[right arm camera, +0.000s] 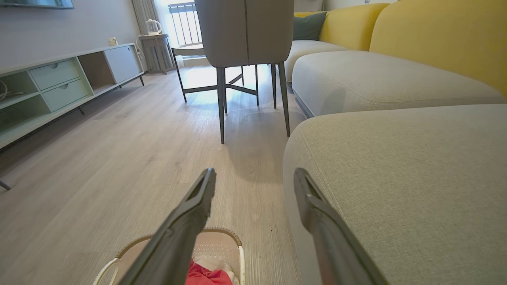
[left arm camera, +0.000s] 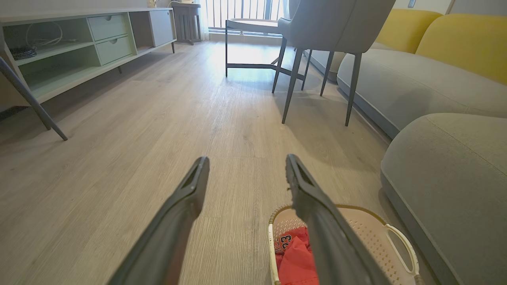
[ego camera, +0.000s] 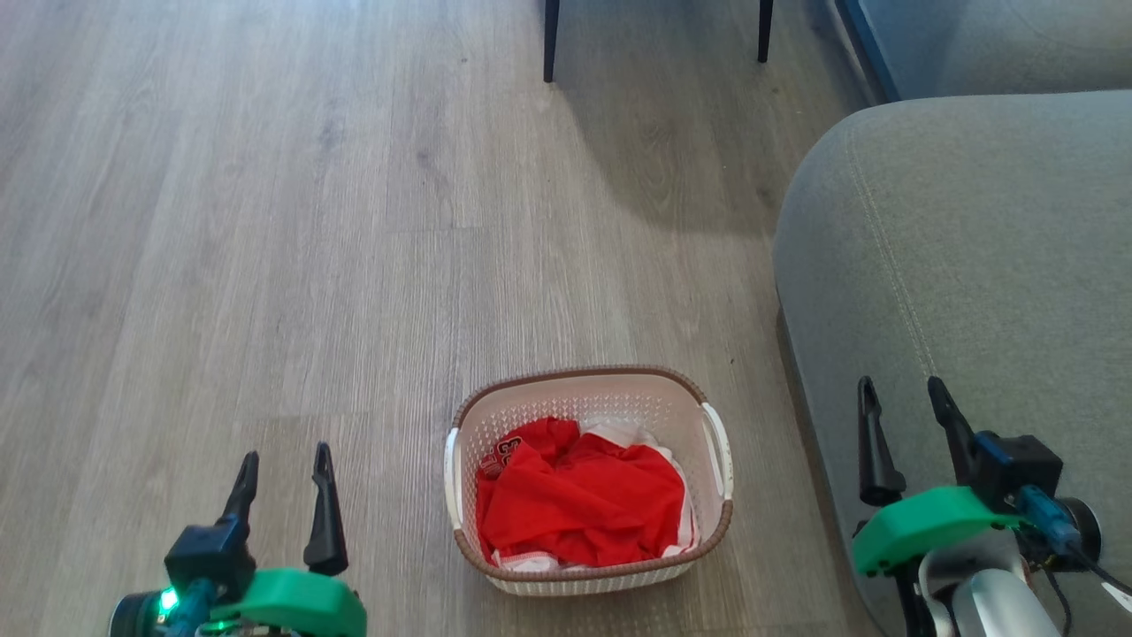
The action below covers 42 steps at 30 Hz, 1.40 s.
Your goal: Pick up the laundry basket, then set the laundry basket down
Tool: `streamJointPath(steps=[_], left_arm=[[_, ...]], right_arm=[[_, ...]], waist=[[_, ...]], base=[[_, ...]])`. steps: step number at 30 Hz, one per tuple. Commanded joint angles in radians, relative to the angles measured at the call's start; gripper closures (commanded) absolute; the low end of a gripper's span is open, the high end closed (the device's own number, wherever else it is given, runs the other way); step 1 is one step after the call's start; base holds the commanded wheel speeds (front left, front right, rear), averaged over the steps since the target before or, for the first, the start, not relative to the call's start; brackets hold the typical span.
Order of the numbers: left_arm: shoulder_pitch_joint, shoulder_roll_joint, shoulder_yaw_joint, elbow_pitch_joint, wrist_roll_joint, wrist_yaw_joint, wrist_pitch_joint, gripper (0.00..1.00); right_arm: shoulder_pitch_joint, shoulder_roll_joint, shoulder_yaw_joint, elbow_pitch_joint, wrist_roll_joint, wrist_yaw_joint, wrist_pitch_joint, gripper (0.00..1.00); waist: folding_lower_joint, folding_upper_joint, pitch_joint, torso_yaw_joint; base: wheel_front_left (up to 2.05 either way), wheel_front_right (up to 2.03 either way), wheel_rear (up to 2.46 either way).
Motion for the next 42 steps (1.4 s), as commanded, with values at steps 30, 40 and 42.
streamJointPath(steps=[30,40,42], left_arm=[[-0.019,-0.001,0.025,0.064,-0.186,-0.023,0.049,1.0],[-0.039,-0.002,0.041,0.068,-0.301,-0.037,0.078,1.0],[-0.043,-0.002,0.044,0.068,-0.324,-0.04,0.084,1.0]], right_arm=[[0.003,-0.001,-0.01,0.051,0.191,0.0,0.042,1.0],[-0.004,-0.005,-0.019,0.049,0.307,-0.001,0.068,1.0],[-0.005,-0.005,-0.021,0.048,0.33,-0.001,0.074,1.0]], waist=[[0.0001,0.0,-0.004,0.002],[0.0001,0.0,-0.003,0.0],[0.0001,0.0,-0.002,-0.001]], base=[[0.0,0.0,0.0],[0.0,0.0,0.0],[0.0,0.0,0.0]])
